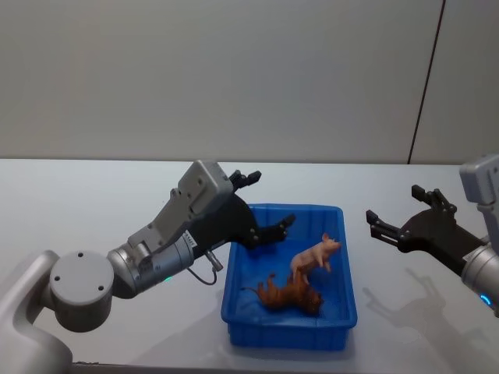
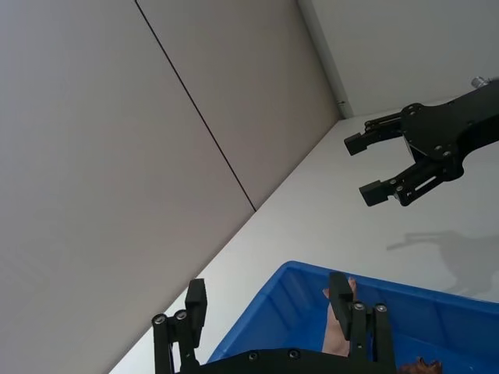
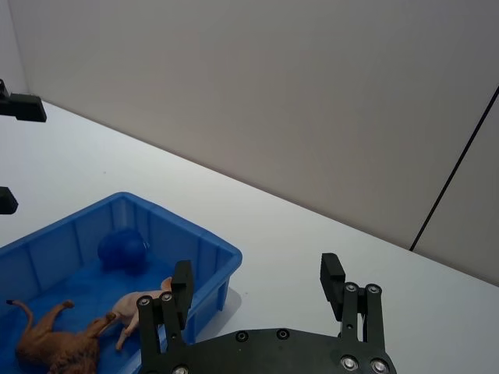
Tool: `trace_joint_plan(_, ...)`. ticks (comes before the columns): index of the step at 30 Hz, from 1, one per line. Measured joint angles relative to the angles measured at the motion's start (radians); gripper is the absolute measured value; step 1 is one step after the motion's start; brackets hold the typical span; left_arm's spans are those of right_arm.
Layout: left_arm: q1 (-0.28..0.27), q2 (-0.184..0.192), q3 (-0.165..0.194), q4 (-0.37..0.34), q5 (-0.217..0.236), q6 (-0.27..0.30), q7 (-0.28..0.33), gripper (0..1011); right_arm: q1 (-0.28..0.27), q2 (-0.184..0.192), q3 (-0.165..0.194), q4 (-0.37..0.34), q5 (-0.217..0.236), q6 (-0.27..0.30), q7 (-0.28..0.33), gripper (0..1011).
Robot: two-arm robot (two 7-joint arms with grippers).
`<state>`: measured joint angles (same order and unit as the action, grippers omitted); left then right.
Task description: Pick up the two dolls from the table and place them into the box.
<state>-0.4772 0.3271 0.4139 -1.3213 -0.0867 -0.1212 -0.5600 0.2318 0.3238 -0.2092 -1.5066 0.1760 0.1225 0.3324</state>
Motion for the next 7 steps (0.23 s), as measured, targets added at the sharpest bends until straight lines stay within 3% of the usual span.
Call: trace_joint_plan(7, 0.002, 0.002, 0.001, -0.017, 0.004, 0.003, 0.007, 1002, 0.0, 0.0, 0.0, 0.0, 0.0, 0.0, 0.0, 1001)
